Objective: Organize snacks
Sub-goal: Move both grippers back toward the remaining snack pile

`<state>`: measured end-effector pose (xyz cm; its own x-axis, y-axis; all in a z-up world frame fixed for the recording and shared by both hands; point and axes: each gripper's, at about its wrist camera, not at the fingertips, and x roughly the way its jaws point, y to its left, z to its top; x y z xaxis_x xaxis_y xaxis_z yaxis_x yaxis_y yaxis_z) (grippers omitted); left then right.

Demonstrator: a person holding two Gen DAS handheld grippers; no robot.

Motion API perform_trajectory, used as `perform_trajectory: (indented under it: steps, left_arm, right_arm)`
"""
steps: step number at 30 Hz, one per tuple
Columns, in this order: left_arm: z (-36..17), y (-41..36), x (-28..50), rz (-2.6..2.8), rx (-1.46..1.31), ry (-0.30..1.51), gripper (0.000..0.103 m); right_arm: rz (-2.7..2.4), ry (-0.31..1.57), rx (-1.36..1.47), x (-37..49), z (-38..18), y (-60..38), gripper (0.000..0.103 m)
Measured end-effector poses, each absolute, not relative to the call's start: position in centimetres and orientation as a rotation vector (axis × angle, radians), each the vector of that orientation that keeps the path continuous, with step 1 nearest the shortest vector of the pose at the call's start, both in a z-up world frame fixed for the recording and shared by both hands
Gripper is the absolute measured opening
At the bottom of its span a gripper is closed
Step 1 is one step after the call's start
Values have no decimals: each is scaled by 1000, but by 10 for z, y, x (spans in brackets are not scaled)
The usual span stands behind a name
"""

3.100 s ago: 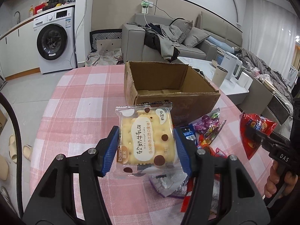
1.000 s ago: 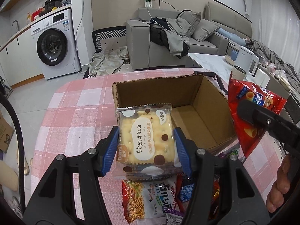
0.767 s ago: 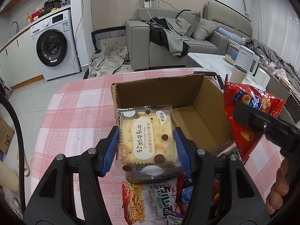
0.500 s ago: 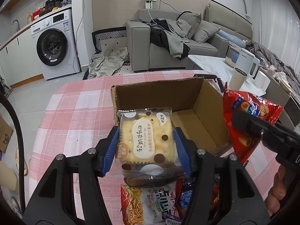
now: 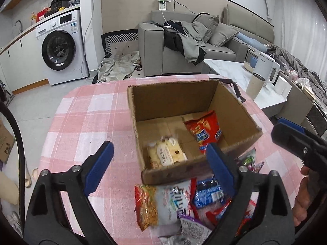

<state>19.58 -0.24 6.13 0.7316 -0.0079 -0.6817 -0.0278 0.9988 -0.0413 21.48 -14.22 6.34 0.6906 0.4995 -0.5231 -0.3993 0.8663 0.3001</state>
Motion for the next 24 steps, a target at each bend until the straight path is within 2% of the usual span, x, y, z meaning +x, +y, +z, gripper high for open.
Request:
perform_trajectory:
  steps: [1, 13, 24]
  left_arm:
    - [62, -2, 189, 22, -46, 745, 102]
    - [60, 0, 121, 17, -46, 716, 102]
    - [58, 0, 91, 14, -68, 722, 102]
  right_arm:
    - [506, 637, 163, 212, 62, -144, 102]
    - [479, 628, 150, 165, 49, -165, 103]
    - [478, 666, 116, 138, 33, -172, 103]
